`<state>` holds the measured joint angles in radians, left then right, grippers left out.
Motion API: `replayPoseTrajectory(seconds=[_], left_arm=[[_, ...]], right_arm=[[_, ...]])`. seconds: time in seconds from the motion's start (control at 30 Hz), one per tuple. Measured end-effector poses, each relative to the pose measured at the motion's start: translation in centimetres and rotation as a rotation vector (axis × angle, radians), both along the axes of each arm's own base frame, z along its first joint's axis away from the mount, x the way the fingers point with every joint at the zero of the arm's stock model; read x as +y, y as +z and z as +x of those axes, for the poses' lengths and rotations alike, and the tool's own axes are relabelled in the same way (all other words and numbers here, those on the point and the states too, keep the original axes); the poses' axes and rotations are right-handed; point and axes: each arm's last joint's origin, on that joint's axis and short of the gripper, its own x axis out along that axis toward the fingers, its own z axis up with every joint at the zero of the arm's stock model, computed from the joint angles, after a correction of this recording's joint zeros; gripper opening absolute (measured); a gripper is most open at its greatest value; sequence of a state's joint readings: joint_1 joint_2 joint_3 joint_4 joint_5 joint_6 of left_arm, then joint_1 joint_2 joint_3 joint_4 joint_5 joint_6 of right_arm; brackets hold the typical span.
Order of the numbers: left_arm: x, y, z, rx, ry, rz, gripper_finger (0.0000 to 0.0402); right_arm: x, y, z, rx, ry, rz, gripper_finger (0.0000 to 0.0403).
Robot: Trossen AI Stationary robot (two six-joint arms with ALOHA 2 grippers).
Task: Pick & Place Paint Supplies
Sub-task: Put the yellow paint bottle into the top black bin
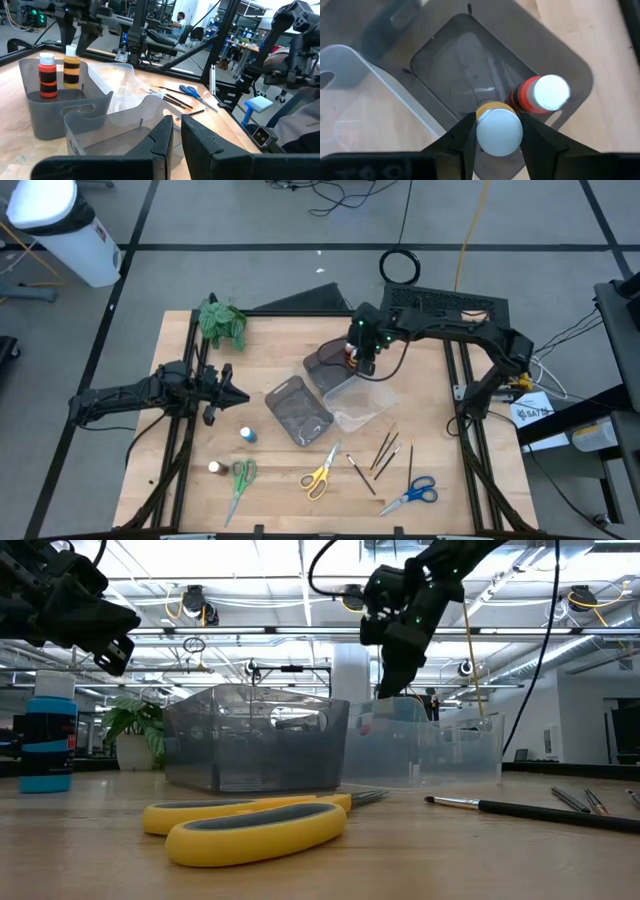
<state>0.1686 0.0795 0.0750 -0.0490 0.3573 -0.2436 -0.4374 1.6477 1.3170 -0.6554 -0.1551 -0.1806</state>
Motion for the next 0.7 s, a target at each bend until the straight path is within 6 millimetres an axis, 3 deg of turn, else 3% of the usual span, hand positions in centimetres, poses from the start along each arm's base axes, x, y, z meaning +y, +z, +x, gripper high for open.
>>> replayPoseTrajectory(seconds=[0.2,0.7], left_arm=[[0.0,0.0,0.0,0.000,0.000,0.000,0.0047],[0.0,0.0,0.0,0.000,0.000,0.000,0.0047]], right_arm=[[-0.2,-1.3,0.4,0.046,0.007,0.007,0.0112],[-0.3,-1.3,0.3,0.070,-0.006,-0.025,0.0117]])
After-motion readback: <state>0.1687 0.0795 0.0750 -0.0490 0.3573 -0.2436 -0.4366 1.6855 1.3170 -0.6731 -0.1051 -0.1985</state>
